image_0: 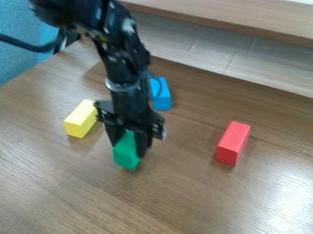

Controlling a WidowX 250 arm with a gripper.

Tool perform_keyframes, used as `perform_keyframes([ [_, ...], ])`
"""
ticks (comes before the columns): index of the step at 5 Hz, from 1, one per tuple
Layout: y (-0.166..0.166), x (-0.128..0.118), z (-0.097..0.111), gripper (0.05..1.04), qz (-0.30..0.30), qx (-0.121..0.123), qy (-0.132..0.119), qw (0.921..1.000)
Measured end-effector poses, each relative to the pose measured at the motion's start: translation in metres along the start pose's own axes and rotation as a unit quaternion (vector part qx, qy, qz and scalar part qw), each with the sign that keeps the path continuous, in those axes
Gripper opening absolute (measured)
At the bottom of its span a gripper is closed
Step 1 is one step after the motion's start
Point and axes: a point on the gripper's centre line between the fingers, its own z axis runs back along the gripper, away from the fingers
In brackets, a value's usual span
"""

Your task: Put the green rectangle on top of the yellow rectangle

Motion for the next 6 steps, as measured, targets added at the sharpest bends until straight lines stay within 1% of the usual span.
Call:
perform_keyframes([
  [1, 0.016, 0.012, 0.029, 0.577, 0.018, 0.008, -0.033, 0.9993],
  [2, 0.034, 0.023, 0.044, 0.577, 0.042, 0.008, -0.048, 0.9979],
  [3, 0.056, 0.033, 0.057, 0.577, 0.062, 0.014, -0.067, 0.9957],
  [4, 0.079, 0.037, 0.055, 0.577, 0.087, 0.019, -0.064, 0.9940],
  [5, 0.094, 0.039, 0.049, 0.577, 0.107, 0.019, -0.055, 0.9926],
  [6, 0.104, 0.034, 0.039, 0.577, 0.118, 0.019, -0.039, 0.9920],
])
